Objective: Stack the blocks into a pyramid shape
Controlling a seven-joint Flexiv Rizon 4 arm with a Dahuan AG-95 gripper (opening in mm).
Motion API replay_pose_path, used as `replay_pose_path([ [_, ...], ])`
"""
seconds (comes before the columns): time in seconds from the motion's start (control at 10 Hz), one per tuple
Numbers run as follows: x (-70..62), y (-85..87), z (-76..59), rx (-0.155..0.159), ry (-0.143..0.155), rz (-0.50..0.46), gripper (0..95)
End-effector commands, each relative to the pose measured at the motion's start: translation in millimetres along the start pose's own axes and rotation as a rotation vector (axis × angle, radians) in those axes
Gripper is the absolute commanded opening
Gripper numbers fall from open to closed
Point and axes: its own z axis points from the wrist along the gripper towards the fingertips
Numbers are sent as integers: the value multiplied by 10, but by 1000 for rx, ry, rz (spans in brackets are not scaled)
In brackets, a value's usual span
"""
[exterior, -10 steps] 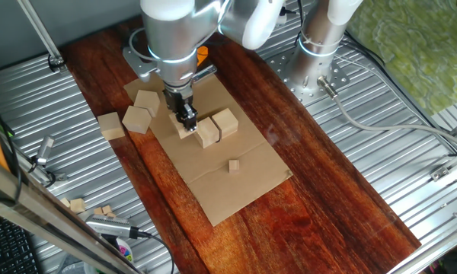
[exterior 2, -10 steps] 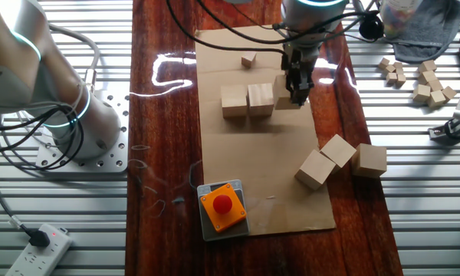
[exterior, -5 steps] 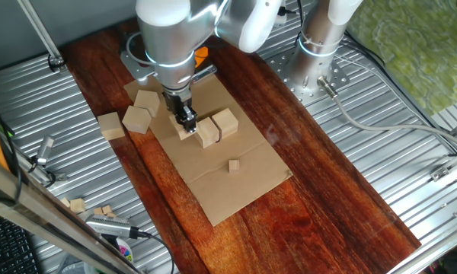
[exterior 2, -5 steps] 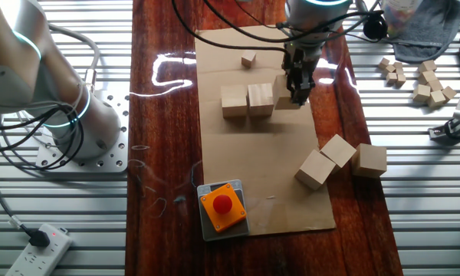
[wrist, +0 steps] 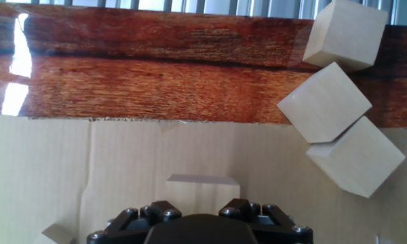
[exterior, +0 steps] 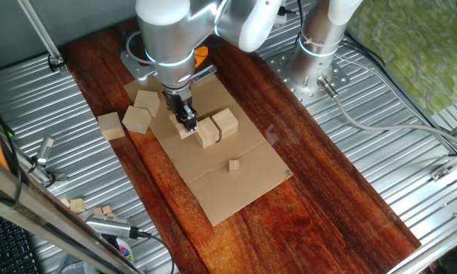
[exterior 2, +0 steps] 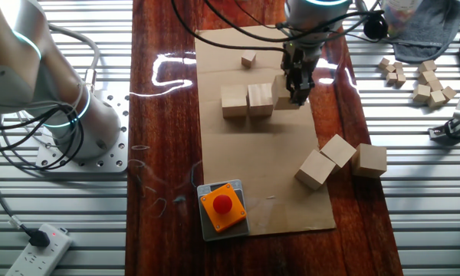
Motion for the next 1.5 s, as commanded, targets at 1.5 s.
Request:
replay_pose_path([
  [1.5, 16, -32, -60, -32, 7, 4, 0],
])
